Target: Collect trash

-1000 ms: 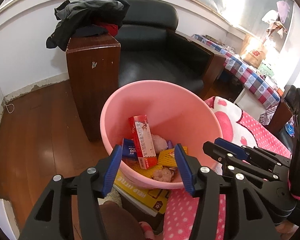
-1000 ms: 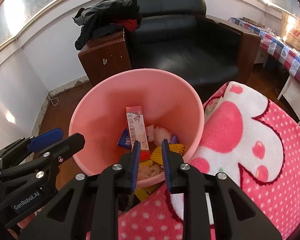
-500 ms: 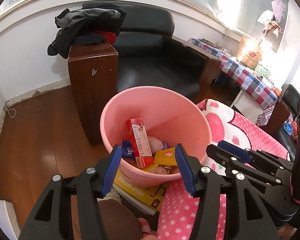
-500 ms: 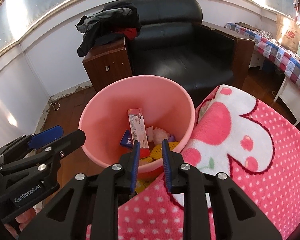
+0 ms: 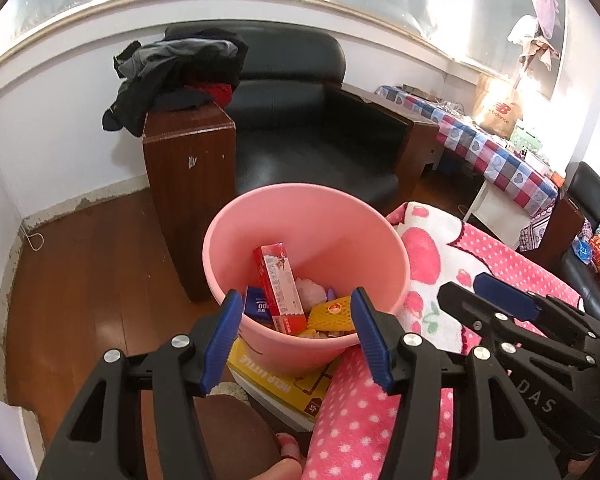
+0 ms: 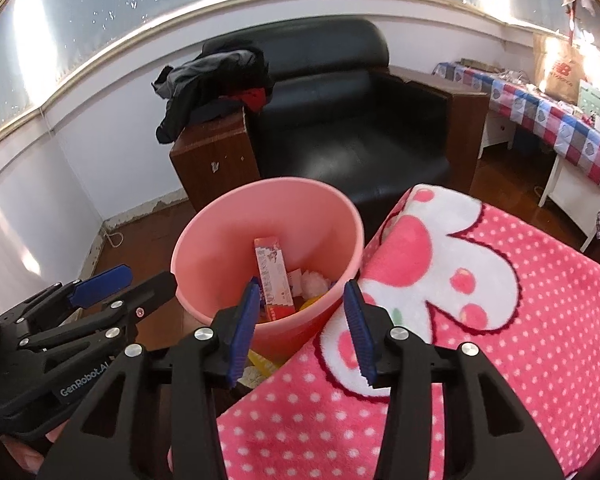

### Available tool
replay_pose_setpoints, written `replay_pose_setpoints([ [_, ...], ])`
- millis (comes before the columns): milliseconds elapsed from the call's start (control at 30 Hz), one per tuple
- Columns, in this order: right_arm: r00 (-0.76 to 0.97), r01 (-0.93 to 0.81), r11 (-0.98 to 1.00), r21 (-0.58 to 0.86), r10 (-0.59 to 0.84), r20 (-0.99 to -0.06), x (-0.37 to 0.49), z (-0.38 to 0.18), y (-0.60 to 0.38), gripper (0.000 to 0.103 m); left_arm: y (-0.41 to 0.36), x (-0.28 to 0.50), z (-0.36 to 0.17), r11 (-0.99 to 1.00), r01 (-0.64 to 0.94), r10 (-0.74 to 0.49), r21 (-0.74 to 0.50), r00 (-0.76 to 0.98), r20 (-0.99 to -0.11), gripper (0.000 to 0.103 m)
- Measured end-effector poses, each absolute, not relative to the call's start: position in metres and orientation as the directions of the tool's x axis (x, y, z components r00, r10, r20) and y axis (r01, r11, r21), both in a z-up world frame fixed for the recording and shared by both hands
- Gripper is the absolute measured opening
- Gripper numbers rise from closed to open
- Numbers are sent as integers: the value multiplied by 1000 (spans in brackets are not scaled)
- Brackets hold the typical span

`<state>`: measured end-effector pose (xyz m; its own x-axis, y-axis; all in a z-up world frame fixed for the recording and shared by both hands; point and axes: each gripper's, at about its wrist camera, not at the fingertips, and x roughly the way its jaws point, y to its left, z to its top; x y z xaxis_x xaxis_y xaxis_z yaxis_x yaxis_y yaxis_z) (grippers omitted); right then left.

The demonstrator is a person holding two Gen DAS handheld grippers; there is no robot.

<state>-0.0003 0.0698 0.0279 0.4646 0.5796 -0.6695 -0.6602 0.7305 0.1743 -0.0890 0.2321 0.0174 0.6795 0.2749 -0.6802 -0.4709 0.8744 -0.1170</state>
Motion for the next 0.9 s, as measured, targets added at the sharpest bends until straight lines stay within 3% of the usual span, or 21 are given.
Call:
replay_pose_setpoints([
  [900,582,-598,787,153,557,-592,-33,40,16,45,192,-110,34,885,-457,307,-92,720,-623,54],
])
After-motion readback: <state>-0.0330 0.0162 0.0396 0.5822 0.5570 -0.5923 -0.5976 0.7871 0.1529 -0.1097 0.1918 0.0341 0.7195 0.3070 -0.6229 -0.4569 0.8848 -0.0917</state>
